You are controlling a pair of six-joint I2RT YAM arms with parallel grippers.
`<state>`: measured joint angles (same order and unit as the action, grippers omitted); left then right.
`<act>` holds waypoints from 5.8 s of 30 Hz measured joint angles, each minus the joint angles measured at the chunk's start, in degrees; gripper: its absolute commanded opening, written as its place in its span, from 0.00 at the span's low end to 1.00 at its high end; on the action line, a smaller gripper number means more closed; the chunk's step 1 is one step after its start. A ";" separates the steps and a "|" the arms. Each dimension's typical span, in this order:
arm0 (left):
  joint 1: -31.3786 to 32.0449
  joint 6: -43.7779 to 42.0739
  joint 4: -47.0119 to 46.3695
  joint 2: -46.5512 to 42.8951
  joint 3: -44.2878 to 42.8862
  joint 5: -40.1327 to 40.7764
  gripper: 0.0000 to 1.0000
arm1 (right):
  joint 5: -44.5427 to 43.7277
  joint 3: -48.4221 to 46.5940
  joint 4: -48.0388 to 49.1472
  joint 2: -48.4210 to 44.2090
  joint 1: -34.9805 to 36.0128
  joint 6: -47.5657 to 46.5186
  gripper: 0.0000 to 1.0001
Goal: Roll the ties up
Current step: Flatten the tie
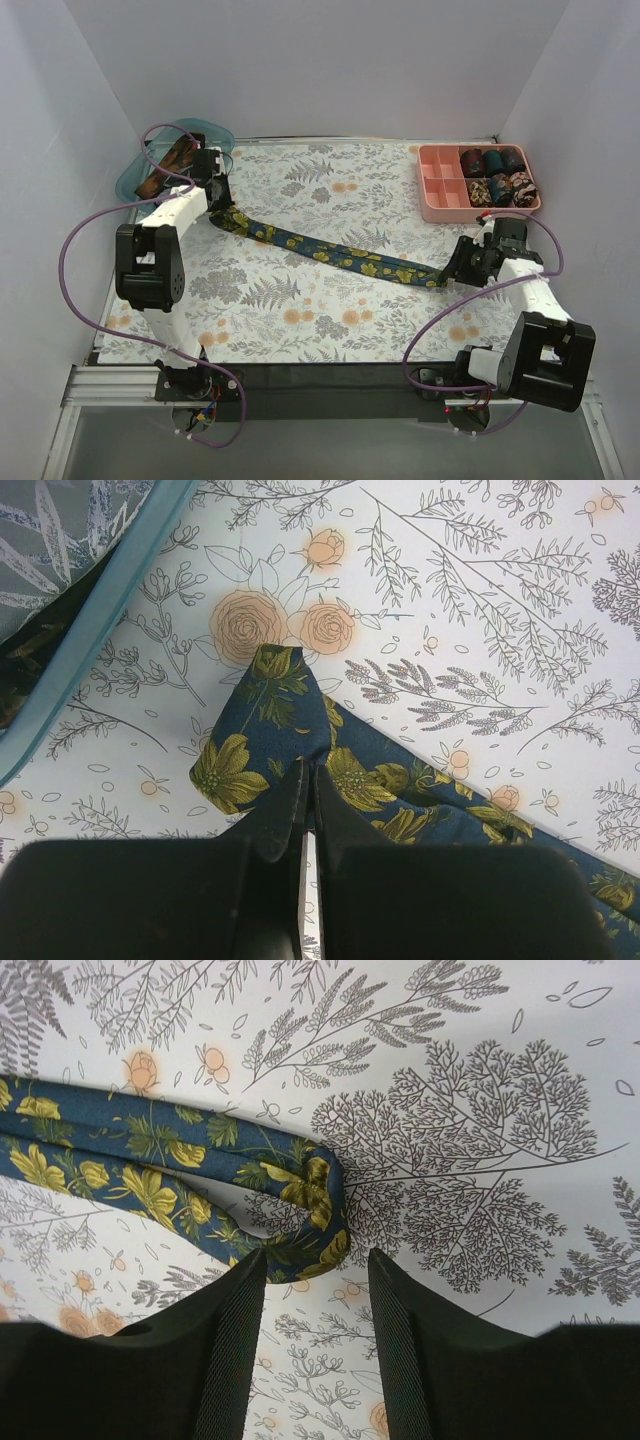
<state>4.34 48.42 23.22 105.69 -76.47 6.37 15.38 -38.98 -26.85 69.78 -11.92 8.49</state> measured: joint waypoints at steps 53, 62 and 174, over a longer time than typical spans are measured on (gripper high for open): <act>-0.17 -1.57 0.33 3.74 -1.27 -1.31 0.00 | 9.75 -2.43 12.07 14.14 0.00 -13.42 0.41; -0.35 -1.62 0.42 3.76 -1.29 -1.31 0.00 | 9.73 -2.99 11.56 14.75 0.00 -13.60 0.01; 1.01 3.39 3.30 -12.39 21.66 -0.20 0.12 | -8.92 -16.46 -12.15 8.15 9.35 -2.84 0.63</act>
<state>5.34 51.81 26.52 93.30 -54.81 6.17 6.46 -55.44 -39.00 77.93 -2.57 5.65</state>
